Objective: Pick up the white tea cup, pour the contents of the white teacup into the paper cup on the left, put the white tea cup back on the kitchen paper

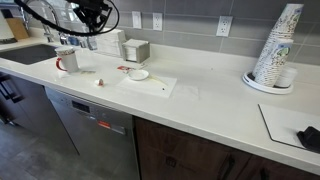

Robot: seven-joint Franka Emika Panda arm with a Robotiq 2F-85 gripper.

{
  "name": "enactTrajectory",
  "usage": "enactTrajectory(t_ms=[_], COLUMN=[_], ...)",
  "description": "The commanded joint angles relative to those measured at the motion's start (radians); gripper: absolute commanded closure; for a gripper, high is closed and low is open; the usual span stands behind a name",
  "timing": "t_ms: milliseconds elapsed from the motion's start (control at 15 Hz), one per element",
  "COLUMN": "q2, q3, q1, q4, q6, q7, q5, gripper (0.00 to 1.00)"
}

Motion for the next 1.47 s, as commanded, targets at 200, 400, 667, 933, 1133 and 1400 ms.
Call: enactTrajectory(t_ms=[200,400,667,933,1133,1400], q2=[0.055,0.080,0.095,0.109,0.141,0.193], q3=[-0.039,-0.075,-0.149,-0.172,-0.153,-0.155], q1=[-0.047,-0.064,-0.069,-0.075,-0.087,-0.082], q4=[-0.221,-0.290,-0.339,-0.339,-0.320,-0.303], q6=[0.364,0.460,0.523,0.522,0.552,0.596], q7=[0.226,0.374,0.606,0.725,0.724,0.765], q5=[-0.139,-0.213,-0.360,-0.408,-0.351,-0.354], gripper=[0.97,0.97,0.97,0.97,0.97,0.97])
